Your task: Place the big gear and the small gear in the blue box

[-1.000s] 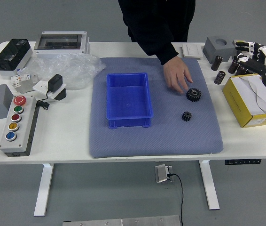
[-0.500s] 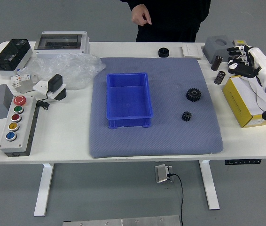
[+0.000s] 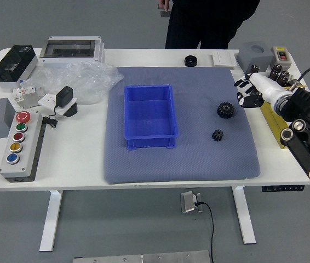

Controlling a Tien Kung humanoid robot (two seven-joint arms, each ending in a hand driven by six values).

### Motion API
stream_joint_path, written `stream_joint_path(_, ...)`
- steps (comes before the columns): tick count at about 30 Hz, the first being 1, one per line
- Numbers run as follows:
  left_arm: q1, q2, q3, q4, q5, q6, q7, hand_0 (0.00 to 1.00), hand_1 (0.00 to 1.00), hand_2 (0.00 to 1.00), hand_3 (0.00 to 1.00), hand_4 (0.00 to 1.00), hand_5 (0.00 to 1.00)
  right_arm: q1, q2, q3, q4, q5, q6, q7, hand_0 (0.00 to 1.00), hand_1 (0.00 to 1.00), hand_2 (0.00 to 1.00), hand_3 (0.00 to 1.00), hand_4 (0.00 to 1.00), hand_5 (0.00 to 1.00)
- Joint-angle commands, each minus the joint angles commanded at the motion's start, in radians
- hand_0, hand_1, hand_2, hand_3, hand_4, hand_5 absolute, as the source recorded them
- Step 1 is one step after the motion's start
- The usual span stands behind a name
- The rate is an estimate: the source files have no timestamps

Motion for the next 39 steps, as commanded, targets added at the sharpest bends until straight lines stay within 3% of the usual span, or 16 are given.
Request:
stream_joint_path(5,0.002,0.001,0.001,0.0,-0.001,0.0,0.001,0.889,0.882,0.875,0.887,0.834,0.69,0.044,0.034,-0.042,-0.059,-0.119,0.037,-0.006,0.752,0.718,0.872,0.869,0.464,0.131)
stream_joint_path(6,0.002,0.001,0.001,0.0,-0.001,0.0,0.001,0.889,0.882,0.875,0.887,0.834,0.692,0.052,0.041,-0.047,-0.071,-0.14,0.044,-0.006,0.766,0.745,0.909,0.911,0.54,0.16)
stream_joint_path(9,0.001,0.001,0.001,0.0,-0.002,0.0,0.001,0.889,0.882,0.875,0.887,0.834,0.692,0.074,0.057,-0.061,-0.106,-0.176,0.066,-0.005,0.766,0.745,0.909,0.911,0.54,0.16)
stream_joint_path(11,0.001,0.001,0.001,0.0,-0.002,0.0,0.0,0.889,0.882,0.875,0.887,0.834,0.692,0.085,0.066,-0.069,-0.128,-0.185,0.078,-0.004,0.766,0.745,0.909,0.911,0.54,0.16)
stream_joint_path(12,0.001,0.001,0.001,0.0,-0.002,0.0,0.0,0.889,0.882,0.876,0.887,0.833,0.691,0.091,0.071,-0.073,-0.139,-0.187,0.084,-0.004,0.795,0.766,0.939,0.943,0.607,0.198)
stream_joint_path(17,0.0,0.001,0.0,0.0,-0.002,0.0,0.001,0.889,0.882,0.876,0.887,0.833,0.691,0.118,0.093,-0.092,-0.191,-0.19,0.119,-0.003,0.795,0.766,0.939,0.943,0.607,0.198)
stream_joint_path(18,0.0,0.001,0.0,0.0,-0.001,0.0,0.001,0.889,0.883,0.876,0.887,0.831,0.689,0.121,0.095,-0.094,-0.197,-0.19,0.123,-0.003,0.824,0.796,0.982,0.977,0.693,0.243)
stream_joint_path(23,-0.001,0.0,0.001,0.0,-0.002,0.0,0.002,0.889,0.883,0.876,0.887,0.831,0.689,0.14,0.111,-0.101,-0.23,-0.191,0.149,-0.007,0.824,0.796,0.982,0.977,0.693,0.243)
stream_joint_path(24,-0.001,0.0,0.001,0.0,-0.002,0.0,0.002,0.889,0.883,0.876,0.887,0.83,0.69,0.143,0.113,-0.102,-0.235,-0.192,0.152,-0.008,0.842,0.817,0.993,0.993,0.74,0.283)
stream_joint_path(31,-0.002,0.0,0.002,0.0,-0.003,-0.001,0.002,0.889,0.883,0.876,0.887,0.829,0.689,0.161,0.132,-0.107,-0.276,-0.195,0.158,-0.011,0.839,0.816,0.993,0.982,0.745,0.289)
stream_joint_path(36,-0.004,-0.001,0.002,0.0,-0.003,-0.001,0.002,0.889,0.883,0.876,0.887,0.828,0.692,0.175,0.146,-0.117,-0.309,-0.205,0.136,-0.004,0.839,0.816,0.993,0.982,0.745,0.289)
stream_joint_path(37,-0.004,-0.002,0.002,0.0,-0.003,-0.001,0.002,0.889,0.883,0.876,0.887,0.828,0.692,0.178,0.149,-0.118,-0.316,-0.206,0.131,-0.001,0.816,0.786,0.932,0.956,0.747,0.293)
stream_joint_path(39,-0.004,-0.002,0.002,0.0,-0.003,-0.002,0.003,0.889,0.883,0.876,0.887,0.828,0.692,0.186,0.156,-0.121,-0.335,-0.211,0.116,0.005,0.816,0.786,0.932,0.956,0.747,0.293)
